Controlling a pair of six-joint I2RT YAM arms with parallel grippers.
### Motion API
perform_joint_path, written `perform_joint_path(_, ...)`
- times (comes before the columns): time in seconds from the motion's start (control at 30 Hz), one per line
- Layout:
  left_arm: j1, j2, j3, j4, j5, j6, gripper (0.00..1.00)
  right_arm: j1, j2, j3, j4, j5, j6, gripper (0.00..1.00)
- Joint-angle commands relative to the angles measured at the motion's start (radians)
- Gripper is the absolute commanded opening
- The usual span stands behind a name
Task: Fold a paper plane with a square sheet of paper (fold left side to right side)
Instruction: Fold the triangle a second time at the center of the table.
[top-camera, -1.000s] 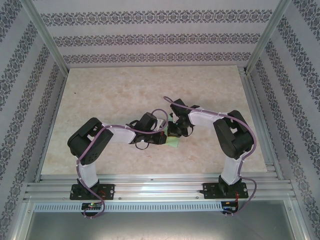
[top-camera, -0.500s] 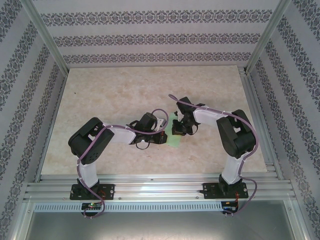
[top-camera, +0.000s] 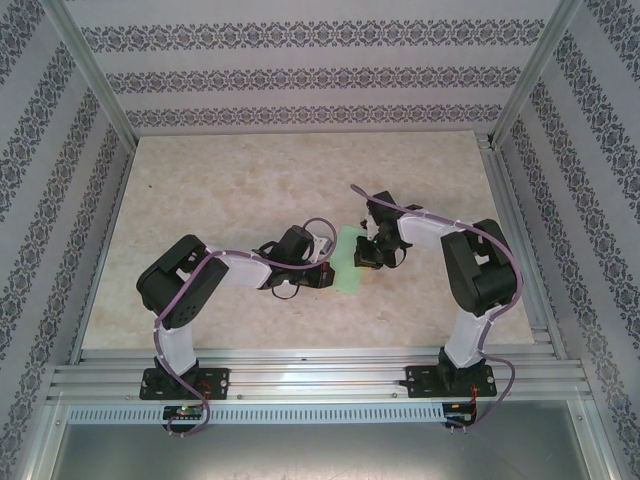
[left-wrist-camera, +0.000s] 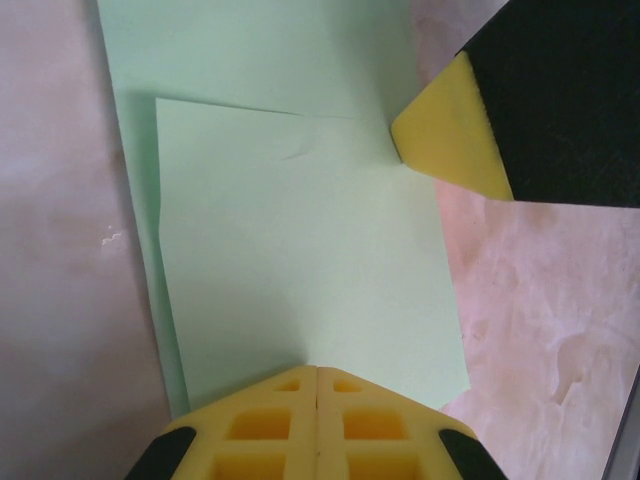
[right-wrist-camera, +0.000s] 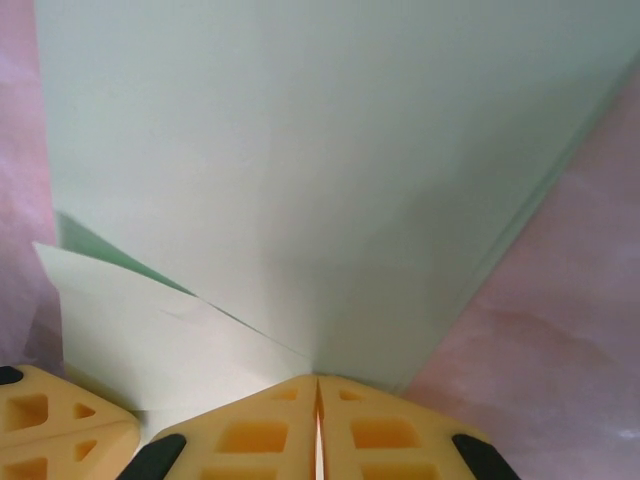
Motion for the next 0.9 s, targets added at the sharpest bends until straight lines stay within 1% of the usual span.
perform_joint_path(0.0,-0.008,0.062,-0.059,-0.120,-0.086,0.003,0.02,-0.047,0.018,-0.011,-0.033,0.095,-0.037,0.10)
perform_joint_path(0.13,-0.006,0.058,-0.067,-0.114,-0.084,0.002,0.02,-0.064,0.020,-0.013,-0.039,0.098,-0.051,0.10)
perform_joint_path(0.37,-0.007,0.057,-0.069,-0.101,-0.071,-0.002,0.02,-0.064,0.016,-0.006,-0.055,0.101,-0.059,0.10)
perform_joint_path(0.47,-0.008,0.056,-0.069,-0.101,-0.067,-0.003,0.02,-0.071,-0.041,0.016,-0.113,0.159,-0.068,0.10)
perform_joint_path(0.57,-0.008,0.054,-0.070,-0.100,-0.066,-0.001,0.02,-0.067,-0.135,0.030,-0.126,0.139,-0.046,0.10)
perform_joint_path(0.7,-0.009,0.055,-0.069,-0.096,-0.066,-0.002,0.02,-0.005,-0.196,0.015,-0.074,0.061,0.016,0.10)
perform_joint_path(0.87,-0.012,0.057,-0.066,-0.097,-0.064,-0.001,0.02,0.090,-0.147,-0.026,0.059,-0.015,0.108,0.10)
